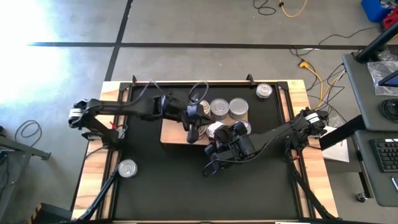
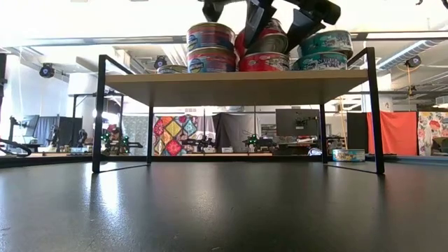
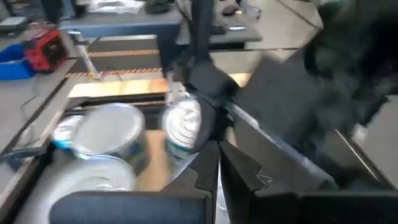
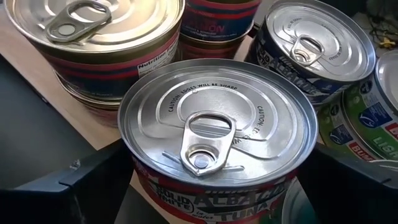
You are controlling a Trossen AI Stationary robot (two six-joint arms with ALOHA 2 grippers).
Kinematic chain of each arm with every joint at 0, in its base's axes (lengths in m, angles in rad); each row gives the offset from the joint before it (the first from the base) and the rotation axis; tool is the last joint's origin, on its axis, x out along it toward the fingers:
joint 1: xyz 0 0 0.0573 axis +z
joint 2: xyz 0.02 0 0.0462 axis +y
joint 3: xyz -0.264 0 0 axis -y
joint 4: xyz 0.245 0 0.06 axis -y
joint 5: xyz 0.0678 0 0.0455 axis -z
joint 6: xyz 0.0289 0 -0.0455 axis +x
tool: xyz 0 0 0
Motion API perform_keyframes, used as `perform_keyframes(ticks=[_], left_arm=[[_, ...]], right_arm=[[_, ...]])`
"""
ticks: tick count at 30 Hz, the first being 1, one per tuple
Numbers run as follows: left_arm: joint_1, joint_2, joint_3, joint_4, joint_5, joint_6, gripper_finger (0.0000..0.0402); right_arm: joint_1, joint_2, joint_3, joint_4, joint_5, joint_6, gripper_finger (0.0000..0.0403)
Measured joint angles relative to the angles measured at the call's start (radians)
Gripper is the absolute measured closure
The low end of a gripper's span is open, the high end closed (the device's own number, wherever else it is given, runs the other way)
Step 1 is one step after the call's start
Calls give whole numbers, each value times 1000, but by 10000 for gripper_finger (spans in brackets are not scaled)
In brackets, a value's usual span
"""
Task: Stack canned seafood by type on shelf
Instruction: Stack the red tuna can on top of the red tuna can on the shelf
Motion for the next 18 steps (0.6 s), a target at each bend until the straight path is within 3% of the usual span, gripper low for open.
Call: perform_keyframes(ticks=[4,8,18], left_arm=[[-11,-4,-104,146,52,7,401],[-10,14,-119,102,59,67,402],[-4,160,180,-283,50,236,402]], right_arm=[[0,0,5,14,0,-29,3],[0,0,15,21,-7,-31,3],[0,0,17,20,-18,-28,3]])
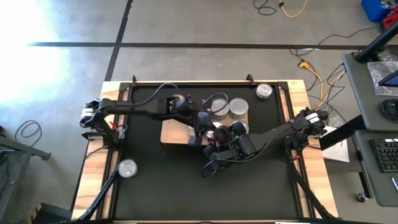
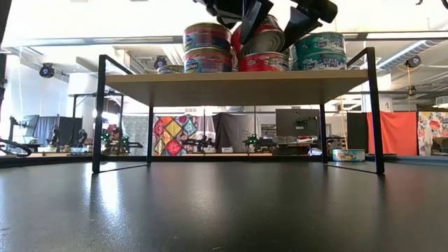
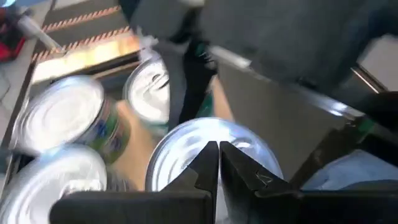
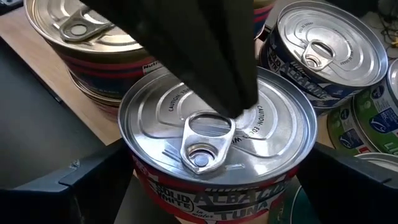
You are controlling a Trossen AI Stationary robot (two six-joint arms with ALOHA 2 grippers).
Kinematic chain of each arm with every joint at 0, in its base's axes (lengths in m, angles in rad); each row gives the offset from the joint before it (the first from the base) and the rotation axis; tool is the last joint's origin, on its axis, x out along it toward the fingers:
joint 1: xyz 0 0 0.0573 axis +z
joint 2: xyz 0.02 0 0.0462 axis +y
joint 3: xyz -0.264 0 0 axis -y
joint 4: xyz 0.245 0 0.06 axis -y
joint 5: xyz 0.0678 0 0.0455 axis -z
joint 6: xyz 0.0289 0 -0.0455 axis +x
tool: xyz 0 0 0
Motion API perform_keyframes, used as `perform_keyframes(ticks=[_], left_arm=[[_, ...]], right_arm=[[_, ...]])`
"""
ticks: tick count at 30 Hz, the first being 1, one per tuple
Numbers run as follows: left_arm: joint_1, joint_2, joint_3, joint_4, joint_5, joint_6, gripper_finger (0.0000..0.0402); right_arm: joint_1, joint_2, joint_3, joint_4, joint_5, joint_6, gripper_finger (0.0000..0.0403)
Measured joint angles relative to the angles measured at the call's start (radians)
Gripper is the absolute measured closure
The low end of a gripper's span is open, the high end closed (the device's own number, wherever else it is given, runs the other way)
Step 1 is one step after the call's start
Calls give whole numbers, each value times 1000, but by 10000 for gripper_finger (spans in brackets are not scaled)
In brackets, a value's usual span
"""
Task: Stack canned seafood by type on shelf
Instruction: Stack the red tuna can on top of the red tuna can on the shelf
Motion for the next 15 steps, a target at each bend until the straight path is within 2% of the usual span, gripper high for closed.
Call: perform_keyframes(ticks=[3,9,15], left_arm=[[0,26,18,-9,80,83,402],[24,33,10,-14,141,160,401],[23,31,2,-78,108,255,401]], right_arm=[[0,0,0,0,0,-11,3],[0,1,-1,1,-1,-7,3],[0,1,-2,-1,-8,10,3]])
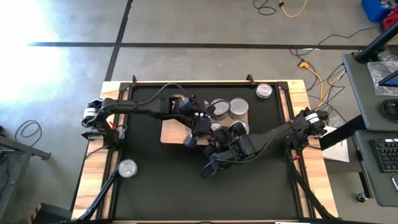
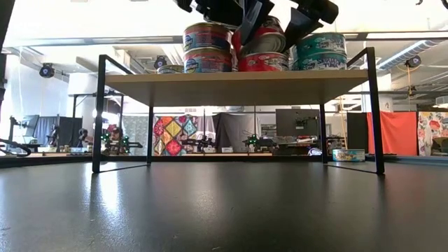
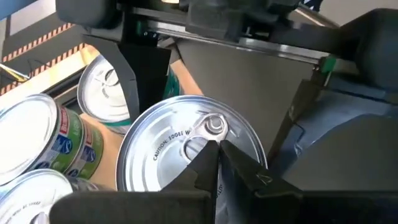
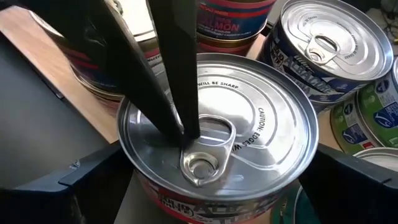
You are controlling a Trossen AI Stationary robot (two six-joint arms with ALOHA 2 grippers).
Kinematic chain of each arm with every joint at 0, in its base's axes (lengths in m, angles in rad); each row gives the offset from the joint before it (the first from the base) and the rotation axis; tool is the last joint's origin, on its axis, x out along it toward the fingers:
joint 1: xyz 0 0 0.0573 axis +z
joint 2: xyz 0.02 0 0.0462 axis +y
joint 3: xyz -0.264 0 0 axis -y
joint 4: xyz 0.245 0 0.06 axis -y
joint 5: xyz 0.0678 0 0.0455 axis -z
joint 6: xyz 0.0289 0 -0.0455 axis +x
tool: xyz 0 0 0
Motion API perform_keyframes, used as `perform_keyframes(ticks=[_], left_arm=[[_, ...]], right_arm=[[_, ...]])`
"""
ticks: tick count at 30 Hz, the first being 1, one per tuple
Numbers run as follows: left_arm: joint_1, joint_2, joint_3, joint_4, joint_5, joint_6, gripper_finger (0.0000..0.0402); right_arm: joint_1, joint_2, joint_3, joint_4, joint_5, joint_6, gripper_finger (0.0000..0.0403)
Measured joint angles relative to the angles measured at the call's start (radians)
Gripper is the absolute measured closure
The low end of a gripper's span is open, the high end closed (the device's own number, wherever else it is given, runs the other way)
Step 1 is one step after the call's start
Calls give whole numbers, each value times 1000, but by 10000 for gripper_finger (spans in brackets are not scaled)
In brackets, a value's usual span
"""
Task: Stack canned seafood by type on shelf
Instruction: Stack the red tuna can on top of the red tuna can on the shelf
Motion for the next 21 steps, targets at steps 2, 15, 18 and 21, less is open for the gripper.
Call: perform_keyframes(ticks=[2,15,18,21], left_arm=[[5,0,0,-4,-10,6,401],[13,9,-6,-24,-122,26,401],[12,10,-3,-31,-137,28,401],[12,11,4,-41,-137,28,401]], right_arm=[[0,0,0,-2,-3,1,3],[-16,-2,0,-15,-71,-14,3],[-19,-2,0,-16,-78,-18,3],[-23,-3,0,-15,-78,-21,3]])
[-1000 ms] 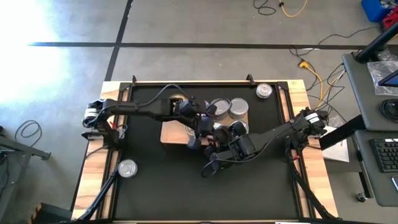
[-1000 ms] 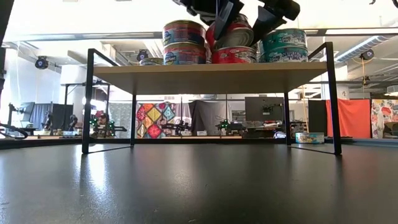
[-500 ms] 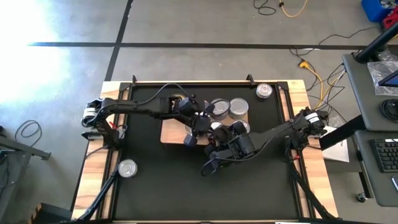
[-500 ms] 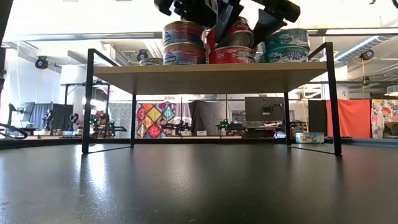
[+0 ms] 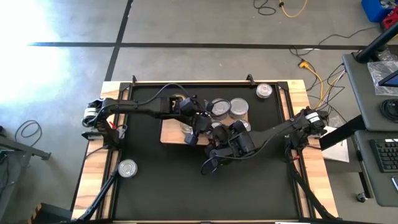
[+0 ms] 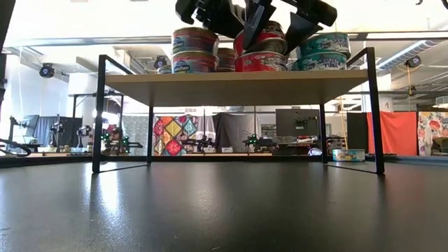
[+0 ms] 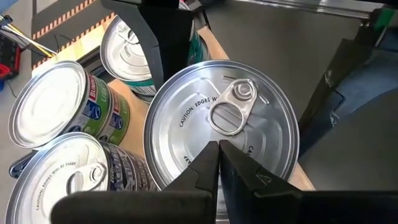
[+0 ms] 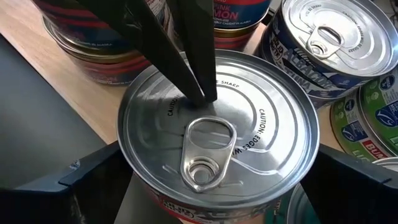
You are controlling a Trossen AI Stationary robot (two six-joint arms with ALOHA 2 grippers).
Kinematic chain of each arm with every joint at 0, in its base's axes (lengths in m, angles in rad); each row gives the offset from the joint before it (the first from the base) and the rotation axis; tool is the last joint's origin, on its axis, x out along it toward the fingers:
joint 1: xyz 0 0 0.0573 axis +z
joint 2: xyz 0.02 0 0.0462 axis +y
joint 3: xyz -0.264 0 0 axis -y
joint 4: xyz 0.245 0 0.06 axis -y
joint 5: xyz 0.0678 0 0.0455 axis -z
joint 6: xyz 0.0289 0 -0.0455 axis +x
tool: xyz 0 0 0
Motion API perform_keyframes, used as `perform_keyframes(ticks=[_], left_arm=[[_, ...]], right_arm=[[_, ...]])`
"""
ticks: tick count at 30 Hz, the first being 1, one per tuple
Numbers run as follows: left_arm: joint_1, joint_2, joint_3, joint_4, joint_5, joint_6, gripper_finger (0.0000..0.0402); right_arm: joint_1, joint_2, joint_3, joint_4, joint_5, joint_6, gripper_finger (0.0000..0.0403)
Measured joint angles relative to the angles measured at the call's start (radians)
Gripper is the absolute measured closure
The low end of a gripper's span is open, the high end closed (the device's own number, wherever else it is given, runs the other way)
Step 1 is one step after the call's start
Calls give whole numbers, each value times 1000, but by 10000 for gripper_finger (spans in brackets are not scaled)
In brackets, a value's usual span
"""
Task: Stack canned seafood by type on shelf
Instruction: Stack the red tuna can on top of the red tuna can on the shelf
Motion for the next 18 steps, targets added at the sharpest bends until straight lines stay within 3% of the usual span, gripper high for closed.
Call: perform_keyframes(ticks=[12,15,18], left_arm=[[-8,8,190,-126,65,-46,401],[-8,32,189,-133,121,-56,402],[-8,62,179,-136,239,-40,402]], right_arm=[[-1,0,0,7,9,2,3],[-1,0,0,12,22,3,3],[-1,0,-1,16,26,-4,3]])
